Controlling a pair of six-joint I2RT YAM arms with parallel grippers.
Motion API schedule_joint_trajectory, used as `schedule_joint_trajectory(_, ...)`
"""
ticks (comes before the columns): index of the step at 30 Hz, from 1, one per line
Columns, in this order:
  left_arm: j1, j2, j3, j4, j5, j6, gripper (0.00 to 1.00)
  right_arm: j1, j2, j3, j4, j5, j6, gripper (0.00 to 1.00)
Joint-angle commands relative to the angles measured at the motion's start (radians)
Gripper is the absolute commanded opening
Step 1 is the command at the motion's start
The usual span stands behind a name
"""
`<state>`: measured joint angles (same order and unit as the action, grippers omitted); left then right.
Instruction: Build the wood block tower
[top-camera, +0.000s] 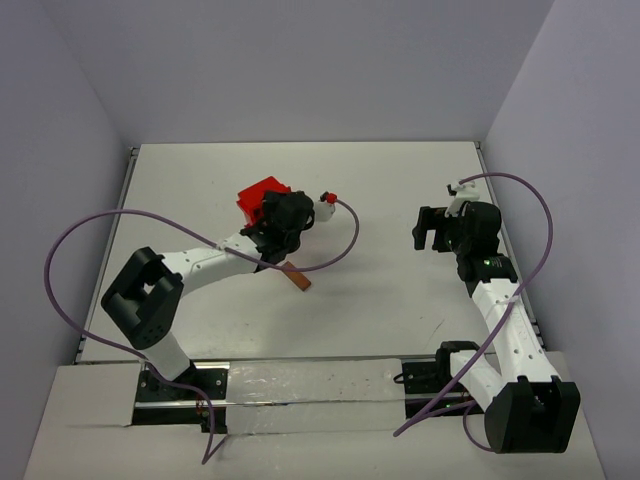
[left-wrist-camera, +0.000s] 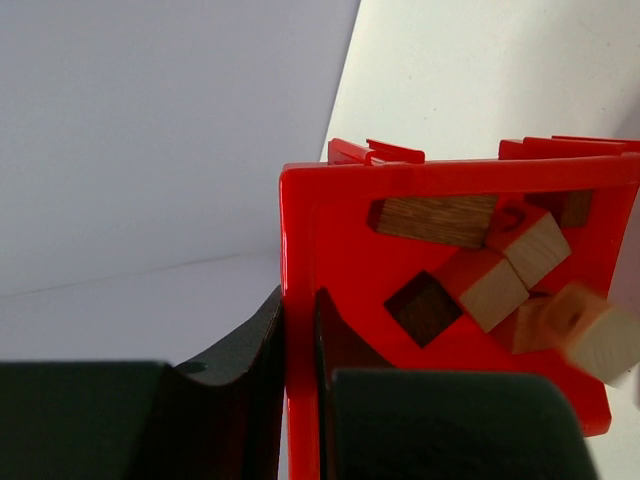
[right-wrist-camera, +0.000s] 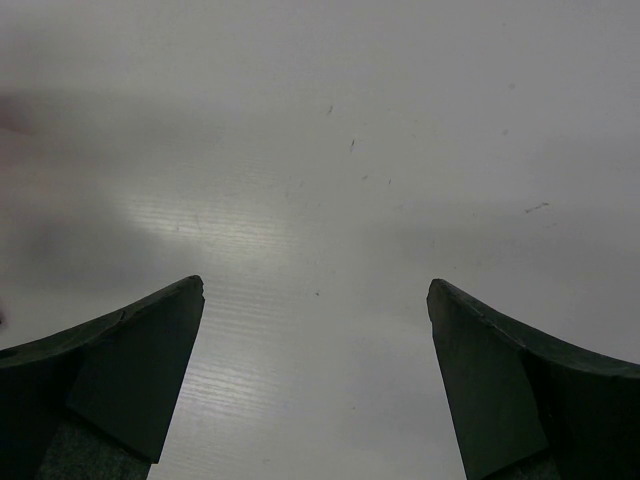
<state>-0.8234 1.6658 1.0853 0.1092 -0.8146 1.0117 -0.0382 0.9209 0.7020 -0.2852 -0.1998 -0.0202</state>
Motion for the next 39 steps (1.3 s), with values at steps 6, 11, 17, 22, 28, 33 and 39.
schedule_joint_trajectory(6, -0.070, -0.021, 0.013, 0.114, -0.076, 0.055, 0.00, -0.009, 0.003, 0.048, 0.010, 0.014, -0.004, 1.00)
schedule_joint_trajectory(11, -0.102, -0.032, -0.030, 0.166, -0.085, 0.111, 0.00, -0.008, 0.001, 0.049, 0.010, 0.016, -0.006, 1.00)
schedule_joint_trajectory(17, -0.116, -0.039, -0.117, 0.305, -0.105, 0.193, 0.00, -0.011, 0.003, 0.049, 0.009, 0.014, -0.006, 1.00)
schedule_joint_trajectory(22, -0.124, -0.064, -0.132, 0.342, -0.099, 0.231, 0.00, -0.012, 0.002, 0.047, 0.010, 0.013, -0.004, 1.00)
schedule_joint_trajectory(28, -0.132, -0.100, -0.183, 0.353, -0.076, 0.231, 0.00, -0.013, 0.008, 0.050, 0.008, 0.009, -0.004, 1.00)
schedule_joint_trajectory(33, -0.141, -0.055, -0.294, 0.744, -0.107, 0.490, 0.00, -0.014, 0.025, 0.055, 0.005, 0.003, -0.004, 1.00)
schedule_joint_trajectory(39, -0.161, 0.003, -0.275, 0.910, -0.126, 0.612, 0.00, -0.012, 0.024, 0.057, 0.005, 0.002, -0.004, 1.00)
